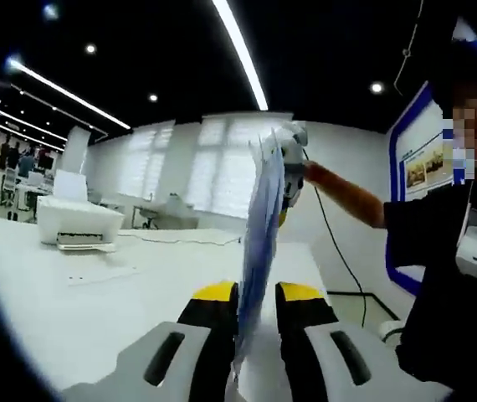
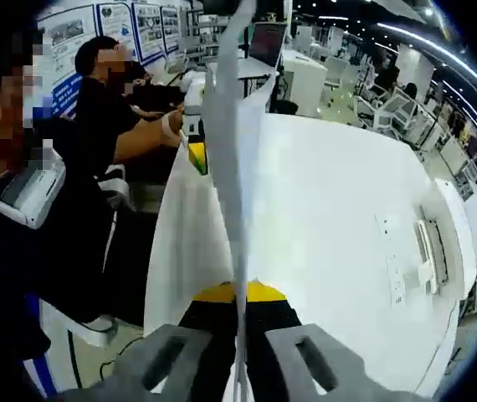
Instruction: Organize the stack of printing papers by aligning and flattening the scattered papers on the table
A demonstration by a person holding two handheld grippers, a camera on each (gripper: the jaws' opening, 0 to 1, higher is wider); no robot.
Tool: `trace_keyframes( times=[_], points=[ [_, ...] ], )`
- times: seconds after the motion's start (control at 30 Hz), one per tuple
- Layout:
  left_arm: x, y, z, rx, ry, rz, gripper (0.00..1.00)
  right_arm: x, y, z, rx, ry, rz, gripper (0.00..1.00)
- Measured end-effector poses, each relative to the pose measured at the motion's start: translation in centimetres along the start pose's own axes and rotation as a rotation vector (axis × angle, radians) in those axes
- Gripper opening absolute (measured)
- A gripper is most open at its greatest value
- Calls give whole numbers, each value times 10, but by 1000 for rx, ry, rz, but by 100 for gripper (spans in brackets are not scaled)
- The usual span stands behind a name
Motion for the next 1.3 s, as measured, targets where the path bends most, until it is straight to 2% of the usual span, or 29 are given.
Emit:
trace_keyframes(
  times=[0.07,0.17,0.37,0.5,0.7,0.73,0.77,0.83,0.87,0.9,0.93,1.0,1.07,1.1,1.13,1.17,1.23,1.3],
  points=[
    [3,1,-4,12,25,14,22,4,-2,3,-37,86,-27,0],
    [3,2,-11,5,47,3,22,7,-1,16,-54,188,-24,0],
    [-12,3,-20,-15,16,7,24,7,2,25,-51,219,-7,0],
    [-6,5,-20,1,17,27,29,14,7,31,-71,247,8,0],
    [8,3,-14,29,37,9,28,24,12,40,-98,310,5,0],
    [10,2,-14,31,38,6,27,26,11,43,-105,312,-17,0],
    [13,1,-14,32,44,-3,21,28,12,44,-104,322,-12,0],
    [17,-5,-17,93,70,-37,7,30,11,45,-129,319,-35,0],
    [18,-6,-18,107,67,-21,6,31,8,43,-162,315,-55,0],
    [18,-8,-20,102,61,-21,6,32,5,41,-179,288,-72,0],
    [18,-8,-22,98,54,-26,6,34,2,37,-159,237,-87,0],
    [17,-7,-26,82,38,-39,6,39,2,28,-119,141,-52,2],
    [15,-6,-31,63,30,-56,6,43,-3,18,-78,31,-88,15],
    [15,-7,-33,50,18,-81,6,45,-5,11,-88,-28,-99,25],
    [13,-7,-35,51,13,-84,6,49,-6,0,-63,-100,-103,28],
    [12,-7,-36,56,6,-84,6,51,-6,-7,-53,-116,-101,29],
    [10,-6,-38,58,-1,-83,6,57,-9,-28,-50,-189,-119,34],
    [8,-4,-38,50,-13,-86,6,59,-11,-42,-61,-234,-139,45]
  ],
)
Point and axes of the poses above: the point that each gripper's makers call its tool centre point, and the gripper's own axes: x roughly forward along the fingers, y roughly to its left, z roughly out of its top, the point moved 9 cm from there along -x, roughly backward along the fingers, and after that the axes turned 12 degrees about y, right-handed, at the moved point
